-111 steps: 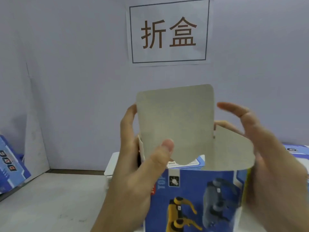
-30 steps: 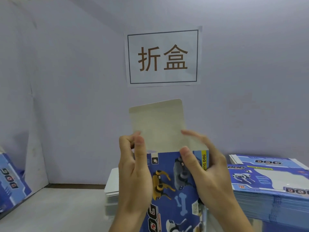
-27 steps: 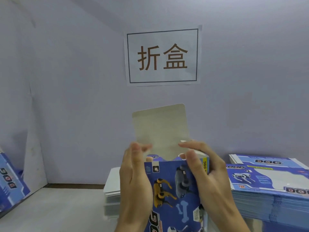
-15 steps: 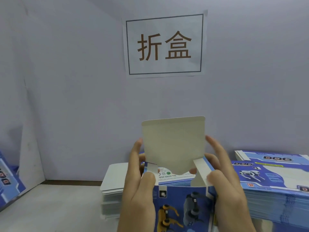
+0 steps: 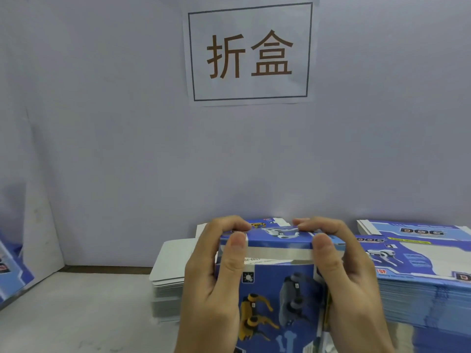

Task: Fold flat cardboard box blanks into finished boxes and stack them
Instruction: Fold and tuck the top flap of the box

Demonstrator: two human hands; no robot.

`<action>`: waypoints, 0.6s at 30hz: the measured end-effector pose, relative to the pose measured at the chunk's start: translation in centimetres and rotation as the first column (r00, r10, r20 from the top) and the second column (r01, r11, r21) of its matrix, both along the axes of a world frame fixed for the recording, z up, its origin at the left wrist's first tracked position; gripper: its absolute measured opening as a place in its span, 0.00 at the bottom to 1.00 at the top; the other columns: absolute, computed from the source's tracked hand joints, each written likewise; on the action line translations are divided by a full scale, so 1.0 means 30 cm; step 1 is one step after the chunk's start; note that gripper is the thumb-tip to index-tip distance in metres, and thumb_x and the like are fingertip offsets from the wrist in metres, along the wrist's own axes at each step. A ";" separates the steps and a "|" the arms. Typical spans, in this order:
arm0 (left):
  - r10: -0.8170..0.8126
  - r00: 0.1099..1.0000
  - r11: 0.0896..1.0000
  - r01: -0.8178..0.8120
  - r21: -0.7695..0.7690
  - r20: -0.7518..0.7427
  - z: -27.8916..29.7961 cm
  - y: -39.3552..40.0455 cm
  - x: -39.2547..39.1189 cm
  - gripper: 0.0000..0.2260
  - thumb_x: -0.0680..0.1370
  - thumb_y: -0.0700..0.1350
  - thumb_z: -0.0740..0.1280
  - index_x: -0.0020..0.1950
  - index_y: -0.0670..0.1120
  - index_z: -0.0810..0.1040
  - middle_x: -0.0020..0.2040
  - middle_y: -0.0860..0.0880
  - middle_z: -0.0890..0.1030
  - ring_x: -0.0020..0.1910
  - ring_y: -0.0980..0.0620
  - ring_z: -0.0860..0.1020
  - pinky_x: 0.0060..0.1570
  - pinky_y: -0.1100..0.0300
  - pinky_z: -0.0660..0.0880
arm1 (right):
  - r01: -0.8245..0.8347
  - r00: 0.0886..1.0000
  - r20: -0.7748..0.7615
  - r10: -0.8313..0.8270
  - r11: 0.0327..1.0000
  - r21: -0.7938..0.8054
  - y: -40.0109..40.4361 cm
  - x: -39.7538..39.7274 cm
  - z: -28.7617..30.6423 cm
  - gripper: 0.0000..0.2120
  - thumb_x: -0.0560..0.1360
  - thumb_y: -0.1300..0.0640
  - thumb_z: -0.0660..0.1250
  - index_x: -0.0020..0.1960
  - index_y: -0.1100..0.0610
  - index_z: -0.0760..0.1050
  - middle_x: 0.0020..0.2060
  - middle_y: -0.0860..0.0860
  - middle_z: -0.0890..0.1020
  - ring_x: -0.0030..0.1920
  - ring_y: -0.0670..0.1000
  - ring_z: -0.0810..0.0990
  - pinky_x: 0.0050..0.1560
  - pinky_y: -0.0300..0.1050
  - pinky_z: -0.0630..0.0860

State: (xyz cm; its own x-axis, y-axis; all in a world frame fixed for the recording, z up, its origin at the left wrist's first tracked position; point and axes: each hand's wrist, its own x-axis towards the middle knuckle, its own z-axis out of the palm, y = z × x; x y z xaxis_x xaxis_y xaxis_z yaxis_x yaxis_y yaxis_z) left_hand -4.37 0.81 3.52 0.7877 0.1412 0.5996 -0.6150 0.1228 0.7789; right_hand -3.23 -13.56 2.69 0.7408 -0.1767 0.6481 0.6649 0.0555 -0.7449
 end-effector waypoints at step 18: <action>-0.043 0.986 0.971 0.003 0.238 0.164 -0.013 0.031 -0.003 0.09 0.67 0.58 0.70 0.44 0.57 0.84 0.65 0.60 0.78 0.65 0.58 0.76 0.53 0.61 0.78 | -0.215 0.977 0.020 0.214 0.971 0.100 -0.021 0.007 -0.033 0.18 0.63 0.37 0.76 0.38 0.52 0.84 0.58 0.49 0.83 0.69 0.54 0.75 0.59 0.57 0.73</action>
